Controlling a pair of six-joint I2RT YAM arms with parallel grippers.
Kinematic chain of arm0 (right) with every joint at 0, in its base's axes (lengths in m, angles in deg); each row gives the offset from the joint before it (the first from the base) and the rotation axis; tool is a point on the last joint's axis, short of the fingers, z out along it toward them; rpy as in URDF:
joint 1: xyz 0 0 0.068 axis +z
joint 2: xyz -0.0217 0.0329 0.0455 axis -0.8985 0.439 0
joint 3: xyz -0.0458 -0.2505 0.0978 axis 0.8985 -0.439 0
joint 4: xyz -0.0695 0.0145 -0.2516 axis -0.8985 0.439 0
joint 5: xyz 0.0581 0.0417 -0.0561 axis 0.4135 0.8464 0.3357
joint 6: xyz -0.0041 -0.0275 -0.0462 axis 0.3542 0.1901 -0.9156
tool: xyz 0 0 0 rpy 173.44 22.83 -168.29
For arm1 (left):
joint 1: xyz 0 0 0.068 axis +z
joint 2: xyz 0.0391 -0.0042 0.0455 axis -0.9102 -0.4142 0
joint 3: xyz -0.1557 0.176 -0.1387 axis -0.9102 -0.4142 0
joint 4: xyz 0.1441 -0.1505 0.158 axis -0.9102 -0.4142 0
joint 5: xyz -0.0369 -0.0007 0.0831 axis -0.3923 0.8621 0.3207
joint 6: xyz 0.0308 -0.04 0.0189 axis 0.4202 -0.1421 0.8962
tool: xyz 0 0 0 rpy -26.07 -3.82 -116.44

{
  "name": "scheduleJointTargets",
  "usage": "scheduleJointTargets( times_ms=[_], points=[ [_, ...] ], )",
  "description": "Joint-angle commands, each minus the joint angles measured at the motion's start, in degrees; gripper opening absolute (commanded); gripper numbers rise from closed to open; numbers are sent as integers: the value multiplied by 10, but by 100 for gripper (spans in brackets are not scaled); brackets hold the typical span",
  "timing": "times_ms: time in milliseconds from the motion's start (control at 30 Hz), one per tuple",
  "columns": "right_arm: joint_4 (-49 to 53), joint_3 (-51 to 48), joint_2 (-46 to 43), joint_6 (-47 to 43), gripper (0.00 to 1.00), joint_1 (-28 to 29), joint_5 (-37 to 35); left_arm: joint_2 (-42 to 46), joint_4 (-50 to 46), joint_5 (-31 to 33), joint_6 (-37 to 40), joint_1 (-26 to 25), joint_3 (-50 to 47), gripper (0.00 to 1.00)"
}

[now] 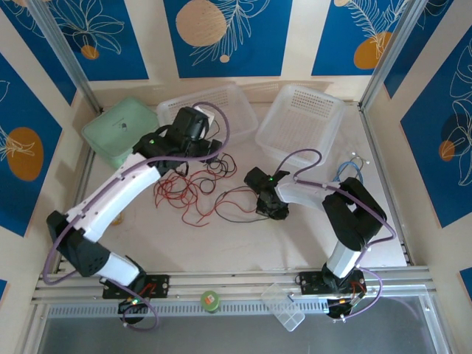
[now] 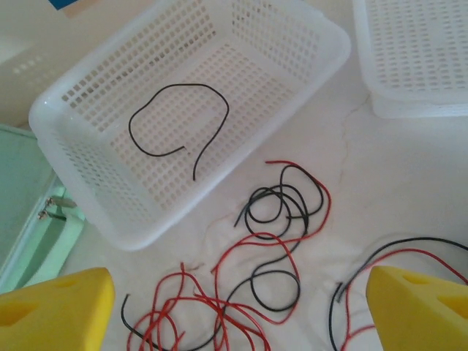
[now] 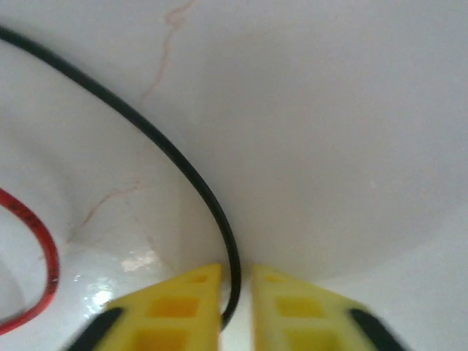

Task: Untangle the cables

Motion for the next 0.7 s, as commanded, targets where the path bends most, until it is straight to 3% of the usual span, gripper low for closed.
scheduleJointTargets(
  times_ms=[0,200,367,533,667],
  points=[
    [-19,-6,12,1,0,-2,-1,51,-6,-28,-35,-14,-22,88],
    [2,-26,-59,-37,0,-26,-37,116,-39,-48,-59,-26,-74,88],
    [15,-26,-196,-142,0,-34,-79,152,-19,-76,-69,-30,-123,88],
    [-29,-19,-315,-331,0,-45,-3,152,26,-110,-71,-38,-154,87],
    [5,26,-356,-458,0,-44,42,130,58,-133,-51,-55,-155,86]
  ],
)
